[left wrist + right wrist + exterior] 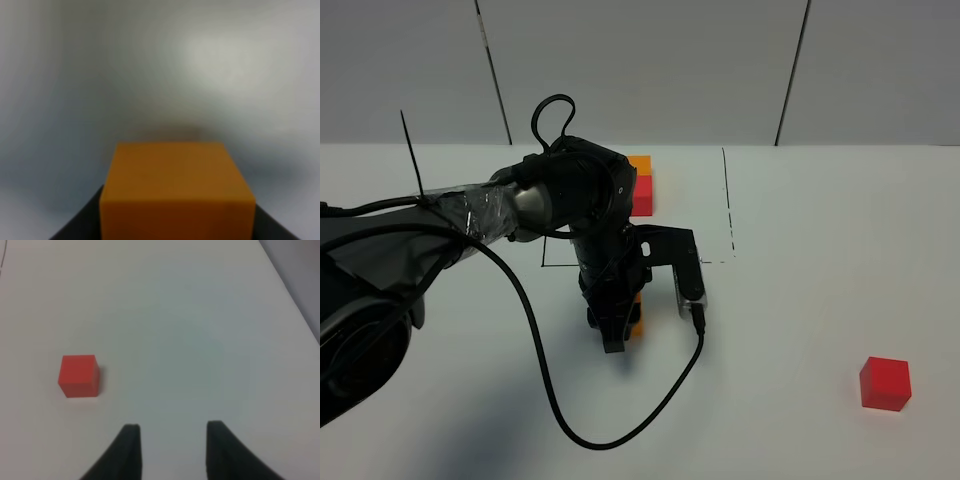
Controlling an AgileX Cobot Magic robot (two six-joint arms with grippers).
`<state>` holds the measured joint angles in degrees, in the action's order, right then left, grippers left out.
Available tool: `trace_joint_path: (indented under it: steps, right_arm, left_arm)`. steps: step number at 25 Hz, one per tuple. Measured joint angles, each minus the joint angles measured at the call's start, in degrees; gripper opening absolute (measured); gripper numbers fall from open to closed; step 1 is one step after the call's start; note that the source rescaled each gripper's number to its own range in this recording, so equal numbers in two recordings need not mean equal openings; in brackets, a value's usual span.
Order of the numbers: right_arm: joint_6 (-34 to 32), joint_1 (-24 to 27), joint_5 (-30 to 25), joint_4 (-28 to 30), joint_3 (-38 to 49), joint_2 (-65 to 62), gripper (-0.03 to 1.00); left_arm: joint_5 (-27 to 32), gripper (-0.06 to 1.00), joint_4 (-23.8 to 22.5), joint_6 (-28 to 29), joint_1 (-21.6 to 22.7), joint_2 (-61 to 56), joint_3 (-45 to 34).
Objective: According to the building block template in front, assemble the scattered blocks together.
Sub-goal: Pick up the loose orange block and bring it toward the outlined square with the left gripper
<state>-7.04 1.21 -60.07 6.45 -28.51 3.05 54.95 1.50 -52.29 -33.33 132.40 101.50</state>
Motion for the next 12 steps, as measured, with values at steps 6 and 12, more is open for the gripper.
trace_joint_path:
  steps: [6,12]
  right_arm:
    - [0.0,0.0,0.0,0.0,0.0,0.0,0.0]
    - [0.0,0.0,0.0,0.0,0.0,0.0,0.0]
  left_arm:
    - [-0.9,0.0,-0.2,-1.6,0.0,1.6,0.0]
    - [-1.9,0.0,-0.2,-2.4,0.0,1.6,0.0]
